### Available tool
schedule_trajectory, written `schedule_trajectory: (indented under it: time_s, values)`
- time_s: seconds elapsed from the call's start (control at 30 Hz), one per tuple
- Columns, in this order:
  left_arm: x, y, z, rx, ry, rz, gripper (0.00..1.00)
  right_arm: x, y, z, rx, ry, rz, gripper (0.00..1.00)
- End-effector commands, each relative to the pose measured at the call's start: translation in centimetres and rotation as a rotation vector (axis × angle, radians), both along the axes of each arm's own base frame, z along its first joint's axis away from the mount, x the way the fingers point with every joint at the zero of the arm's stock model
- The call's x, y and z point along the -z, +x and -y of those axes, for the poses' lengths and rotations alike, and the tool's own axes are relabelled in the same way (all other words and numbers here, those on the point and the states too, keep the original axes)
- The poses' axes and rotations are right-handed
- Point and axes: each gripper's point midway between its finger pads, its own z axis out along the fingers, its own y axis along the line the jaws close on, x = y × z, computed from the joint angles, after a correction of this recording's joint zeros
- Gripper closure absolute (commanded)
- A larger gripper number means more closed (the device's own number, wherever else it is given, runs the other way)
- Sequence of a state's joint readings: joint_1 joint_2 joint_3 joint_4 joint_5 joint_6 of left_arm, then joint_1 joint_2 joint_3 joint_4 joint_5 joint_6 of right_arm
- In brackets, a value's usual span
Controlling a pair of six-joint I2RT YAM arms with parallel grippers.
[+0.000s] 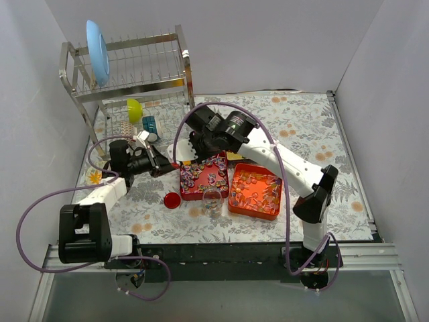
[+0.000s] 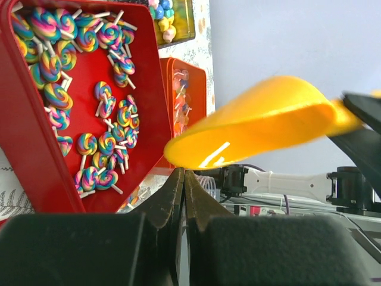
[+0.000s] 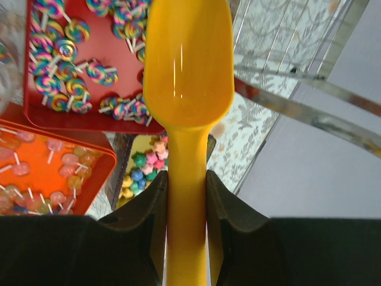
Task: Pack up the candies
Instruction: Scoop the fake candies from the storage box.
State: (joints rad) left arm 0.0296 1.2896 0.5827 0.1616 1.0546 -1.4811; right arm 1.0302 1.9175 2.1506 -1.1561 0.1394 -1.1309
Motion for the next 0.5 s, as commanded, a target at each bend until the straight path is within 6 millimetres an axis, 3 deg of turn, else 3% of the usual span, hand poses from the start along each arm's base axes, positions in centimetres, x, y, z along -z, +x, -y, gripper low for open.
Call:
schedule_trajectory:
  time_s: [0.0, 0.13, 0.27, 0.37, 0.47]
  values:
    - [-0.4, 1.3, -0.2, -0.018, 0.024, 0.046, 1.0, -3.4, -4.0, -1.2, -0.086, 0.18, -0.103, 0.99]
    - [-0.6, 1.4, -0.3, -0.026, 0.047, 0.04, 1.0, -1.9, -2.4, 0.5, -0.002, 0.131, -0.066, 0.99]
    - [-0.1, 1.0, -1.7, -0.129, 0.163, 0.011, 1.0, 1.1, 0.9, 4.8, 0.15, 0.045, -0.101, 0.99]
    - [2.8, 1.2, -3.2, -0.247, 0.247, -0.082, 1.0, 3.4, 1.9, 6.8, 0.247, -0.016, -0.159, 0.99]
    - [6.1, 0.9, -4.0, -0.295, 0.287, -0.188, 1.0, 5.3, 2.3, 7.3, 0.304, -0.051, -0.195, 0.99]
